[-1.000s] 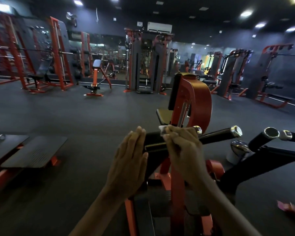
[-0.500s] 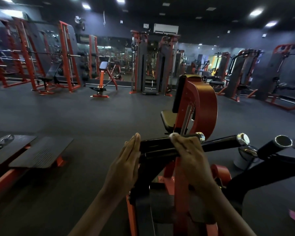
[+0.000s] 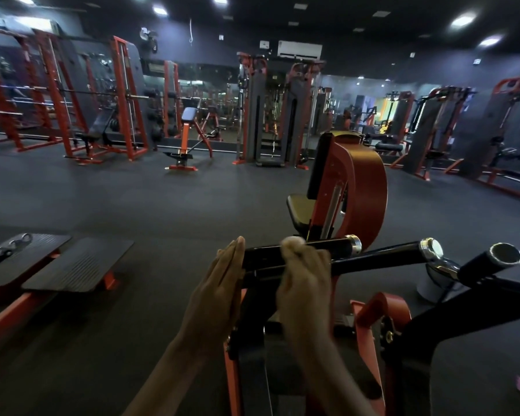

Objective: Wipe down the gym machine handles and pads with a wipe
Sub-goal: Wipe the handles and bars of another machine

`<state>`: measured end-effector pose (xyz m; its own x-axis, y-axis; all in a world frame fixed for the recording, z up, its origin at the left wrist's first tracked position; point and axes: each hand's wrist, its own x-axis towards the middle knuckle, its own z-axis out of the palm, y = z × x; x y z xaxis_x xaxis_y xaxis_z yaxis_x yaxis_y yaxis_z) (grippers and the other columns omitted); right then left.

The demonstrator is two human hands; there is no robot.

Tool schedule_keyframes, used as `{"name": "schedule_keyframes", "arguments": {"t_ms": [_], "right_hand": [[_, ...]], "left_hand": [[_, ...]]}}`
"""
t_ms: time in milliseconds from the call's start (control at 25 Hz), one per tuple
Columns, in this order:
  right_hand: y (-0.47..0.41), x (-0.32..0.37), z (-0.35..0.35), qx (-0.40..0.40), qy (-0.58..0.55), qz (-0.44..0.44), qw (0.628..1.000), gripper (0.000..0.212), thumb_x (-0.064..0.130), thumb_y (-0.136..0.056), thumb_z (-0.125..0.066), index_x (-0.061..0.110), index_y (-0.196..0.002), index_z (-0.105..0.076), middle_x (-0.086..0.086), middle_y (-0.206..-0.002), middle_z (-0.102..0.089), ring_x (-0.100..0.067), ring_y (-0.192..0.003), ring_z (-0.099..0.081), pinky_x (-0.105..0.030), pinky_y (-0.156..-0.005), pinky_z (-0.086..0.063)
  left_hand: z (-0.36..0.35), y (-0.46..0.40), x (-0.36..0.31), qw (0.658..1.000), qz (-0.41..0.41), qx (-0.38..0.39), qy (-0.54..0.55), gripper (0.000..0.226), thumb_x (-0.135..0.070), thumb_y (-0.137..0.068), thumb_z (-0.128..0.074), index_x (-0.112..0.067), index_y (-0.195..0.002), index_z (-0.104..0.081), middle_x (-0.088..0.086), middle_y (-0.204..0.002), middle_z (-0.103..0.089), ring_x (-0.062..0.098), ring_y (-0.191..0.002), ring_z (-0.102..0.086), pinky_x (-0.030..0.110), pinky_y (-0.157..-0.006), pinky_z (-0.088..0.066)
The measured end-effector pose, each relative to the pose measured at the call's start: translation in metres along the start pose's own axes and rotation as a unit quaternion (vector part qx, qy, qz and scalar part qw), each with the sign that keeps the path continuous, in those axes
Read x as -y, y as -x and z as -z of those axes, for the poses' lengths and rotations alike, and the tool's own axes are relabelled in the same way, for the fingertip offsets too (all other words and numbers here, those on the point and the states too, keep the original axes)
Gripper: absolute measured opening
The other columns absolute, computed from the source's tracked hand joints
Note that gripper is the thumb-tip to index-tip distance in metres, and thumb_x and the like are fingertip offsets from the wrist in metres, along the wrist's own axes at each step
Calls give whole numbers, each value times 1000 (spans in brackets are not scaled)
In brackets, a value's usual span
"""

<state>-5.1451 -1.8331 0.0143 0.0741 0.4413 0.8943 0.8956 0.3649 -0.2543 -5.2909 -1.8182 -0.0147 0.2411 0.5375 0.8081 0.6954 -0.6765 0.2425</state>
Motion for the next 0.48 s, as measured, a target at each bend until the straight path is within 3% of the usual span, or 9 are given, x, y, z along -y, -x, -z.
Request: {"name": "schedule_keyframes", "arguments": {"t_ms": [120,280,400,480], "right_hand": [[12,32,-7,45,-8,43,998,38,16,-85,-42,2,-111,-65,-9,-109,-64,-12,-97,-46,-18,-81,-46],[8,-11,15,13,-85,43,995,34,6,-85,-46,7,-115,-62,-6,-114,-62,-12,-105,-51,-14,-96,-40],[-2,-59,36,-58,-50,-92,993,32,-7,-84,-56,4,-112,-65,-11,-104,-61,-16,-91,-57,-4,-83,-40],[-2,-71,33,-37,-18,-146,988,34,-9,-81,-63,1,-114,-64,-13,-96,-57,-15,-81,-53,-2,-70,-39]], "left_hand": [[0,2,8,1000,-21,12,4,58,-43,-101,-24,0,-139,-30,17,-142,-38,36,-125,-47,57,-86,-52],[4,1,5,999,18,23,13,68,-50,-100,-16,2,-141,-32,21,-142,-41,41,-127,-45,56,-99,-40],[1,3,2,999,25,21,-4,57,-41,-103,-18,-3,-143,-30,11,-147,-34,31,-133,-40,44,-107,-34],[0,4,5,999,24,22,-5,52,-36,-103,-19,-6,-145,-28,8,-149,-33,28,-135,-38,38,-110,-31]]}}
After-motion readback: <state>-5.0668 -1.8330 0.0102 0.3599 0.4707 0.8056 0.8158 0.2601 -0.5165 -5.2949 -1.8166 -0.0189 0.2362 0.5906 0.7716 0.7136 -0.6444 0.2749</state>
